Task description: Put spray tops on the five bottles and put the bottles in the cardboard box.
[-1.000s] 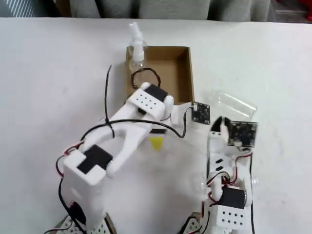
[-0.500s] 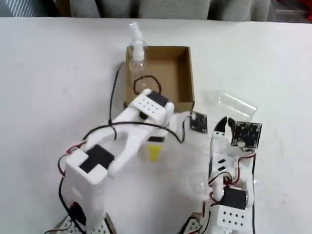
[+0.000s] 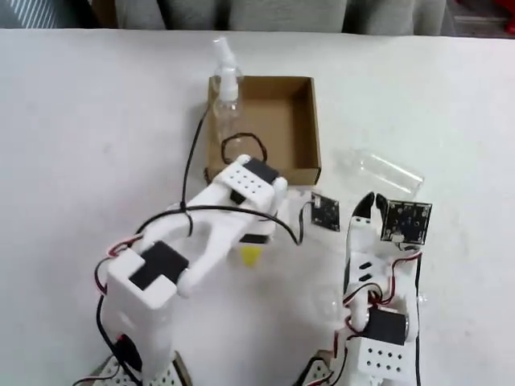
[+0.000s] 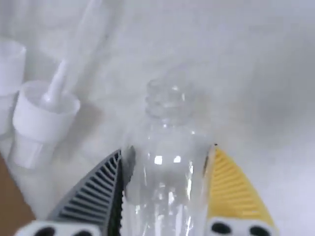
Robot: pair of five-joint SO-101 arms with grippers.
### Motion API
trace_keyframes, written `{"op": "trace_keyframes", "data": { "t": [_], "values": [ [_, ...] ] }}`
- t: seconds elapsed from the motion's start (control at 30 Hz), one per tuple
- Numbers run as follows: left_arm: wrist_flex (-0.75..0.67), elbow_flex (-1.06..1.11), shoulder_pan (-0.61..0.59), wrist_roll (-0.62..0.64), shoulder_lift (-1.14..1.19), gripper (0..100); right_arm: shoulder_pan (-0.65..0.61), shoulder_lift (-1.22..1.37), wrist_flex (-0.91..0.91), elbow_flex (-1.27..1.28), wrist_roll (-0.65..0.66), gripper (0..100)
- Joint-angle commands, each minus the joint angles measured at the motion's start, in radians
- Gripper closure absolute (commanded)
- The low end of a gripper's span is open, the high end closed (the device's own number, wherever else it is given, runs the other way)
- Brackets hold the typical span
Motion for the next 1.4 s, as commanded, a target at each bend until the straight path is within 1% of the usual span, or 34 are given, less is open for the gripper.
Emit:
{"op": "trace_keyframes", "data": {
  "t": [0.0,0.1,0.2,0.4,0.57,0.7,0.8,1.0,1.13,1.17,1.3,1.37],
  "values": [
    [0.057,0.009,-0.013,0.109,-0.008,98,-0.016,-0.012,-0.025,-0.005,0.003,98.3],
    [0.048,0.015,-0.056,0.210,-0.008,98,-0.016,-0.012,-0.025,-0.005,0.003,98.3],
    [0.037,0.012,-0.119,0.284,-0.010,98,-0.016,-0.012,-0.025,-0.005,0.005,98.3],
    [-0.058,0.018,-0.274,0.414,-0.087,98,-0.016,-0.012,-0.024,-0.005,0.005,98.3],
    [-0.049,0.020,-0.380,0.466,-0.099,98,-0.018,-0.012,-0.024,-0.005,0.005,98.3],
    [-0.043,0.080,-0.455,0.542,-0.107,98,-0.018,-0.012,-0.024,-0.003,0.005,98.3],
    [-0.043,0.117,-0.507,0.575,-0.107,98,-0.036,-0.008,-0.022,-0.003,0.006,98.3],
    [-0.043,0.135,-0.618,0.575,-0.108,98,-0.044,-0.005,-0.022,-0.002,0.009,98.3],
    [-0.046,0.127,-0.719,0.582,-0.108,98,-0.044,-0.005,-0.022,-0.002,0.009,98.3],
    [-0.057,0.127,-0.743,0.601,-0.108,98,-0.044,-0.005,-0.022,-0.002,0.009,98.3],
    [-0.124,0.137,-0.822,0.747,-0.108,98,-0.044,-0.004,-0.022,-0.002,0.009,98.3],
    [-0.166,0.140,-0.840,0.763,-0.107,98,-0.044,-0.004,-0.022,-0.002,0.009,98.3]
  ]
}}
